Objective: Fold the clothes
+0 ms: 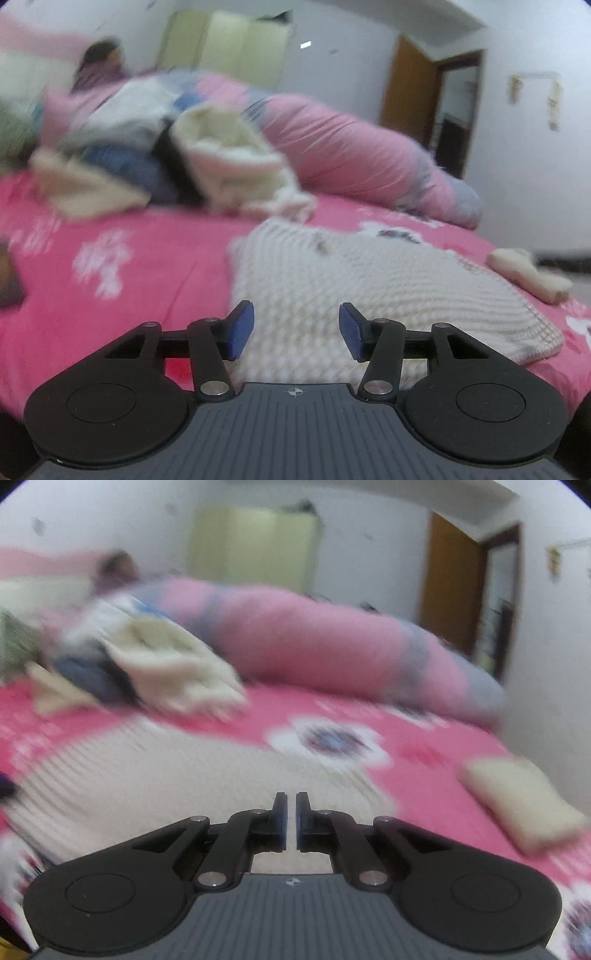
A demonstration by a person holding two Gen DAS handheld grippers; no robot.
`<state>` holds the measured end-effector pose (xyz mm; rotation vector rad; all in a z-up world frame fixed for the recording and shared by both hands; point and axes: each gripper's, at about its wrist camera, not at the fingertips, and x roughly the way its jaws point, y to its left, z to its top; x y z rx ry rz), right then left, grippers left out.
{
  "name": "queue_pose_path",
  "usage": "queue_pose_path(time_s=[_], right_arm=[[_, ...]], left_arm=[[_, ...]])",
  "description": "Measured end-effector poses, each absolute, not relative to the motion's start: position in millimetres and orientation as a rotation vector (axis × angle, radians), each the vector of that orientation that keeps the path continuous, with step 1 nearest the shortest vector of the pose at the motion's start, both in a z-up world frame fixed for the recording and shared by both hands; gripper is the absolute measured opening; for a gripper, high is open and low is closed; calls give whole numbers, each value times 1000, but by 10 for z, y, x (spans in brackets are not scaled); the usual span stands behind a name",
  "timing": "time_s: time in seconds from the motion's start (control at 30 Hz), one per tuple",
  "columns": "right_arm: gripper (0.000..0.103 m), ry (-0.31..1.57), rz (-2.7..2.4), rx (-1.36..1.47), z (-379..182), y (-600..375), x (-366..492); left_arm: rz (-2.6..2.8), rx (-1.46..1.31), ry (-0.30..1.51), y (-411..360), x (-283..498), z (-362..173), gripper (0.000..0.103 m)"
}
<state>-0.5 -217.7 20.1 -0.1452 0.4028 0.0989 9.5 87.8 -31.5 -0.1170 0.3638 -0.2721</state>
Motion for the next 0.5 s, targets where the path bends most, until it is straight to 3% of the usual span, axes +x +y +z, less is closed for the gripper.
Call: queue_pose_path(time_s=[0.13,0.17,0.23,0.33,0.5], right_arm=[[3,499,191,-181,-137,-1792,409],[3,626,189,-203,-440,-1729,596],[3,608,172,-229,-671,-1706,622],[3,665,153,-194,-354,-1651,684],[3,507,179,-94,84,-1679,768]], left_arm=[[-317,-22,391,556,358,-351,52],[-320,-5,411,491,437,-391,52],[-315,24,464,393,583,-492,52],[-305,53,490,354,642,-586,53],[-306,44,486,395,595,-633,53]])
